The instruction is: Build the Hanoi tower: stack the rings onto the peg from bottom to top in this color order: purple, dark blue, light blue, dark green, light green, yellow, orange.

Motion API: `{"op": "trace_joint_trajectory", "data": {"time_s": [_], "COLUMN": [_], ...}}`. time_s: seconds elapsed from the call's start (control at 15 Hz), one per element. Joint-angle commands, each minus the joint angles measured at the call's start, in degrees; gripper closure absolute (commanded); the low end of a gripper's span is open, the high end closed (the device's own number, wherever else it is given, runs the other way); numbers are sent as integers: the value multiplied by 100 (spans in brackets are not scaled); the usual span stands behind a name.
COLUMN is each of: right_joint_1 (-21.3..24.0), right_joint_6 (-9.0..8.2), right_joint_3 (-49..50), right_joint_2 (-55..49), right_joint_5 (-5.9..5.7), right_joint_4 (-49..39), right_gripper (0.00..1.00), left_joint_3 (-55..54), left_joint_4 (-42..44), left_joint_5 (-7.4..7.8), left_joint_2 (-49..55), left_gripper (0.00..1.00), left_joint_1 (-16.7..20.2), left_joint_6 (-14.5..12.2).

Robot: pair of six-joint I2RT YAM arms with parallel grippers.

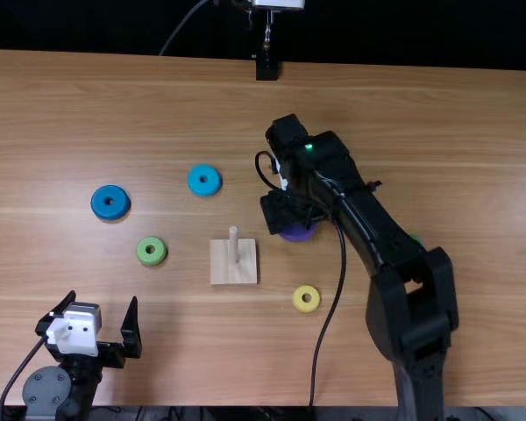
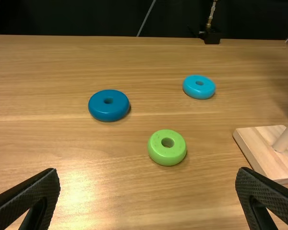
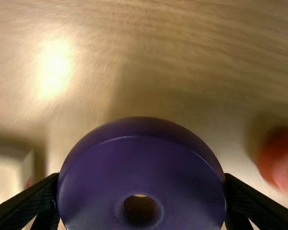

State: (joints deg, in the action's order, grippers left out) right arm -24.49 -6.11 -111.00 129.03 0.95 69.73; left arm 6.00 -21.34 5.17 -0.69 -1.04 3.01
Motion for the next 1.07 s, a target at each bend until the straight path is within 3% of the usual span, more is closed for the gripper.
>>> {"op": "trace_joint_trajectory", "data": {"time_s": [0.0,0.27,0.47,0.73,1.0], "right_joint_1": [-29,-38,-557,-1304,-1541], "right_joint_6": [20,62,41,-22,-32], "right_joint_3": [-141,-62,-141,-677,-1038], "right_joint_2": [-686,-1688,-2242,-2427,-2392], "right_joint_5": [0,21,42,42,42], "right_joint_4": [57,-6,89,932,1091], "right_gripper": [100,100,100,100,100], "left_joint_3": [-600,-600,-600,-600,-600], "left_joint_4": [-418,-418,-418,-418,-418], "left_joint_5": [148,148,148,148,148], "left_joint_2": [69,69,69,69,69], "left_gripper": [0,0,0,0,0], "left_joint_1": [34,42,34,34,34], "left_joint_6": [-69,-69,-69,-69,-69]}}
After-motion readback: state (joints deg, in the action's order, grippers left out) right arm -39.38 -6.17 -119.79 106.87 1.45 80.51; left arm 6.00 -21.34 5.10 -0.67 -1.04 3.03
